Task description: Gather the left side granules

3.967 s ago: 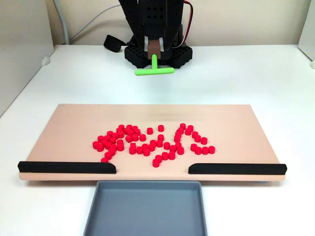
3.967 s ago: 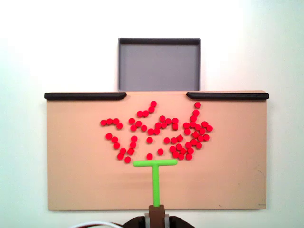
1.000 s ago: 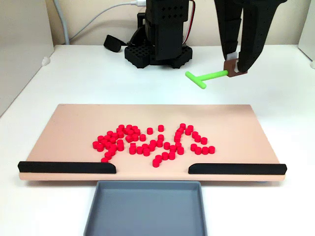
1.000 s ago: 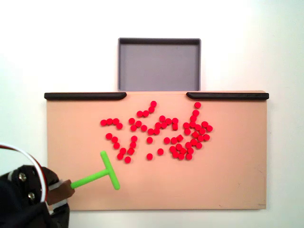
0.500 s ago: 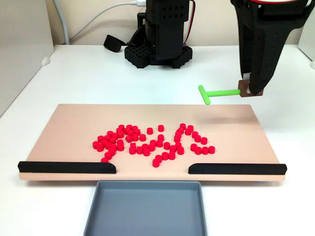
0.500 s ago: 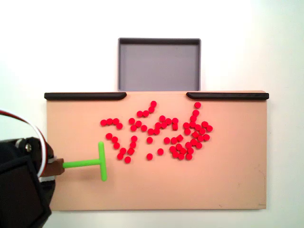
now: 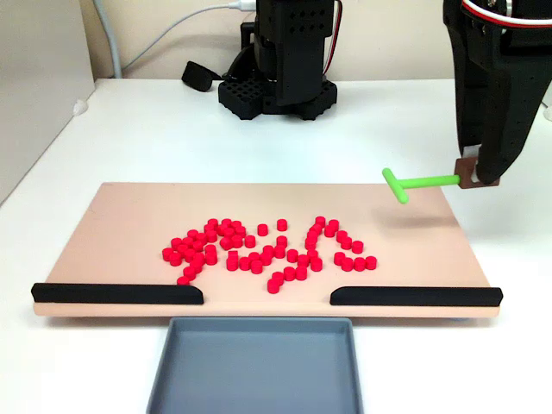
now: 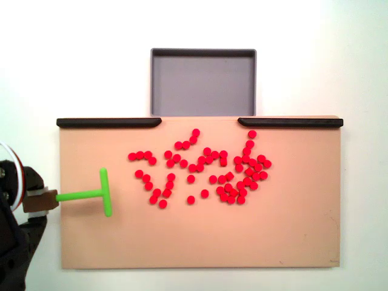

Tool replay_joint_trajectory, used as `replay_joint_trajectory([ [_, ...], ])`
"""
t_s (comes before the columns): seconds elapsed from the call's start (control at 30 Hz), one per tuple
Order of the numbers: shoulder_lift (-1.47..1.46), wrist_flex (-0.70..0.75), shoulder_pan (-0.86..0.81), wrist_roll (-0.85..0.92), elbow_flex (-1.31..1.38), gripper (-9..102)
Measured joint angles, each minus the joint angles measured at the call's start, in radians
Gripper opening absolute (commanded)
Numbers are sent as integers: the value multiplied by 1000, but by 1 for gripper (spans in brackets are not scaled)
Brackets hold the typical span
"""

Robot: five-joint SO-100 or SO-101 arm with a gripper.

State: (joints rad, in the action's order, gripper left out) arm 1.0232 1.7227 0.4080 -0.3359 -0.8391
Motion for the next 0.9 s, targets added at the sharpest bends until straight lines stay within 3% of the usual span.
replay_joint_trajectory([
  [0.9,-215,2,-26,-8,189,0],
])
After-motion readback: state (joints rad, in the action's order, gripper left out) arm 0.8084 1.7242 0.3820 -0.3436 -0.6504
